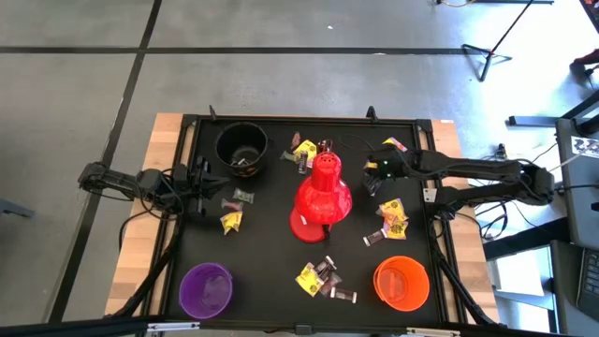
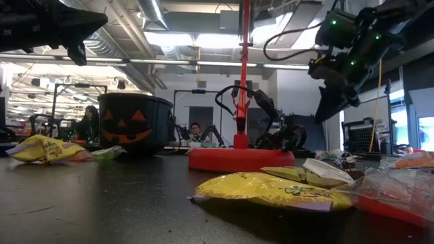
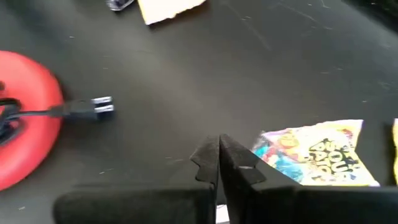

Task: Organize candy in baskets
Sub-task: Put the blue gummy into the orange bucket

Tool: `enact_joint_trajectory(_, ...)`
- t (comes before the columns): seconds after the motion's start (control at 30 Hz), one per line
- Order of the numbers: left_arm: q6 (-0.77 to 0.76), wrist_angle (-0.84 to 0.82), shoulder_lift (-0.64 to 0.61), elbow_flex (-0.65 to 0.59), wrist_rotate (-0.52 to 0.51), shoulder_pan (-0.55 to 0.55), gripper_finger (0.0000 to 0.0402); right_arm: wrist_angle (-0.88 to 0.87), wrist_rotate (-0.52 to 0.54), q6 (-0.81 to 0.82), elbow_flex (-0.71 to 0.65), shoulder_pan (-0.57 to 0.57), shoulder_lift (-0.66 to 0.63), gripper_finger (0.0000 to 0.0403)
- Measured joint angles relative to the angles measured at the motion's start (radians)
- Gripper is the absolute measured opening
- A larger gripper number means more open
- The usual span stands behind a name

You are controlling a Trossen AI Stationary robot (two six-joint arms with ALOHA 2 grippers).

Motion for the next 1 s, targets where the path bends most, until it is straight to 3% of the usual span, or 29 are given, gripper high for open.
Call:
enact_joint_trajectory(0.17, 0.000, 0.000, 0.000, 0.000, 0.000, 0.000, 0.0000, -0.025, 0.011, -0.038, -0.008, 0.000, 0.018, 0.0022)
enact_joint_trajectory(0.47, 0.000, 0.000, 0.000, 0.000, 0.000, 0.000, 0.0000, -0.019, 0.059, -0.042, -0.031, -0.001, 0.117, 0.0122)
enact_joint_trajectory(0.63, 0.000, 0.000, 0.000, 0.000, 0.000, 0.000, 0.0000, -0.010, 0.118, -0.038, -0.031, -0.001, 0.204, 0.0156)
enact_joint_trajectory(0.83, 0.000, 0.000, 0.000, 0.000, 0.000, 0.000, 0.0000, 0.025, 0.132, -0.039, -0.030, -0.001, 0.320, 0.0157)
enact_joint_trajectory(1.0, 0.000, 0.000, 0.000, 0.000, 0.000, 0.000, 0.0000, 0.048, 0.132, -0.058, -0.027, 0.000, 0.364, 0.0120)
